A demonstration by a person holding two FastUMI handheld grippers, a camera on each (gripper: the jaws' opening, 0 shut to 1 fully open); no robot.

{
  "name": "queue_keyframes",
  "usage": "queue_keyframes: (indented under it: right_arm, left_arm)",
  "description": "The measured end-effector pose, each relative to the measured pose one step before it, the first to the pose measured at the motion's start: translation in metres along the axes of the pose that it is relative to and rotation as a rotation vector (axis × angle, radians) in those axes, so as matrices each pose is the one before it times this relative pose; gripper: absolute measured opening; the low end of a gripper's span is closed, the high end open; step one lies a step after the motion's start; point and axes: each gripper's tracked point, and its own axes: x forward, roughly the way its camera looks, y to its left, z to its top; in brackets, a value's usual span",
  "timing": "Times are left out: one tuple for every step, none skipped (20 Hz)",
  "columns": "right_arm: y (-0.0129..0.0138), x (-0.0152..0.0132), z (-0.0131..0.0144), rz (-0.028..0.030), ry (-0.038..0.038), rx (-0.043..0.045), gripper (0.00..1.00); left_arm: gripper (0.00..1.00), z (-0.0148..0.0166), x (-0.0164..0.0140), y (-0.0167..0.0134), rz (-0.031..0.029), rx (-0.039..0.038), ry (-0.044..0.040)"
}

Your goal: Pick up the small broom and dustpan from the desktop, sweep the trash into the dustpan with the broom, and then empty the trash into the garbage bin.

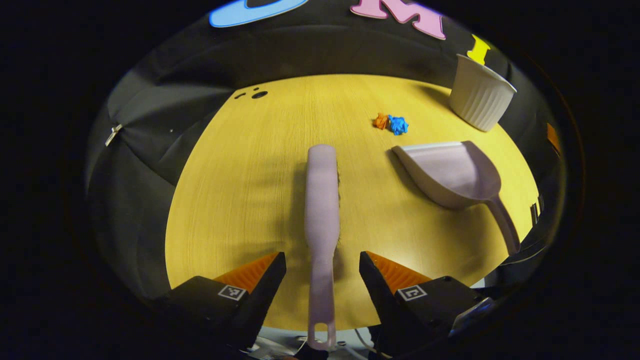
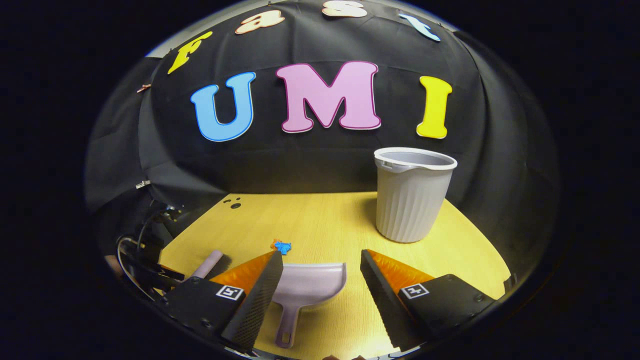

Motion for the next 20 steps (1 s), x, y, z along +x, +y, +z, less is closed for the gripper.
queue_keyframes:
  right_arm:
    - [-0.00031, 0.00059, -0.00324, -0.00055, 0.00787, 0.00878, 0.98]
    - [0.00051, 0.00065, -0.00125, 0.00287, 0.00801, 0.00450, 0.99]
    - [0.00307, -0.00075, -0.00152, 0.00722, 0.00612, 0.00009, 0.99]
    - [0.00222, -0.00103, 0.00058, 0.00477, 0.00079, -0.00536, 0.99]
    - [0.00124, -0.00121, 0.00059, 0.00362, -0.00331, -0.00925, 0.99]
    - [0.00151, -0.00048, 0.00087, 0.00472, -0.00207, -0.01005, 0.99]
    - [0.00138, -0.00024, -0.00071, 0.00304, 0.00128, -0.00732, 0.99]
    - [0.00094, 0.00031, -0.00049, 0.00099, 0.00351, -0.00217, 0.99]
    - [-0.00020, -0.00076, -0.00187, -0.00055, 0.00357, -0.00033, 0.99]
    - [-0.00039, -0.00039, -0.00095, -0.00170, 0.00557, 0.00072, 0.99]
    - [0.00020, 0.00052, -0.00163, -0.00165, 0.00932, 0.00149, 0.99]
    - [0.00024, 0.00044, -0.00204, -0.00126, 0.01086, 0.00063, 0.99]
    - [-0.00059, 0.00044, -0.00285, -0.00413, 0.01250, 0.00033, 0.99]
    - [0.00024, 0.00044, -0.00130, -0.00188, 0.01143, 0.00017, 0.99]
    - [0.00030, 0.00088, -0.00168, -0.00124, 0.01176, -0.00161, 0.99]
    - [0.00005, 0.00114, -0.00113, 0.00018, 0.01226, -0.00241, 0.99]
    - [0.00195, 0.00011, -0.00222, 0.00302, 0.01390, -0.00481, 0.99]
    - [0.00172, 0.00063, -0.00230, 0.00260, 0.01547, -0.00591, 0.99]
    - [0.00193, -0.00035, -0.00385, 0.00428, 0.01976, -0.00492, 0.99]
    - [0.00317, 0.00002, -0.00324, 0.00897, 0.01954, -0.00239, 0.99]
  left_arm:
    - [0.94, -0.00071, 0.00523, 0.00018, -0.00317, -0.00428, 0.02902]
    - [0.94, 0.00114, 0.00693, -0.00138, -0.00652, -0.01342, 0.02440]
    - [0.97, -0.00299, 0.00474, -0.00226, -0.01753, -0.01092, 0.02766]
    - [0.94, -0.00179, 0.00237, -0.00223, -0.01432, -0.00220, 0.02097]
    - [0.93, -0.00171, 0.00384, 0.00130, 0.00204, 0.00040, 0.01347]
    - [0.90, 0.00019, 0.00257, 0.00061, 0.00530, 0.00535, 0.00542]
    - [0.85, -0.00148, 0.00139, 0.00108, 0.00161, 0.00516, 0.00171]
    - [0.84, 0.00178, 0.00107, -0.00236, -0.01468, -0.00578, -0.00331]
    - [0.83, -0.00069, 0.00011, 0.00088, -0.00001, -0.00725, -0.00259]
    - [0.80, 0.00095, 0.00126, 0.00058, 0.00087, -0.00291, -0.00168]
    - [0.72, 0.00018, 0.00105, 0.00072, -0.00008, -0.00384, -0.00237]
    - [0.69, 0.00066, 0.00101, 0.00093, 0.00439, -0.00569, -0.00037]
    - [0.60, 0.00165, 0.00096, 0.00107, -0.00027, -0.00530, 0.00112]
    - [0.55, -0.00065, -0.00095, 0.00198, 0.00391, -0.00881, 0.00590]
    - [0.48, -0.00090, 0.00106, 0.00070, 0.00454, -0.01097, 0.00044]
    - [0.39, 0.00157, -0.00185, -0.00081, 0.00328, -0.01246, -0.00554]
    - [0.30, -0.00019, 0.00019, 0.00088, -0.00330, -0.00412, -0.01516]
    - [0.30, 0.00053, -0.00056, 0.00045, -0.00360, 0.00241, -0.02150]
    - [0.29, -0.00008, -0.00031, 0.00013, -0.00563, 0.00273, -0.02179]
    - [0.27, -0.00014, -0.00112, -0.00022, -0.00943, 0.00147, -0.02088]
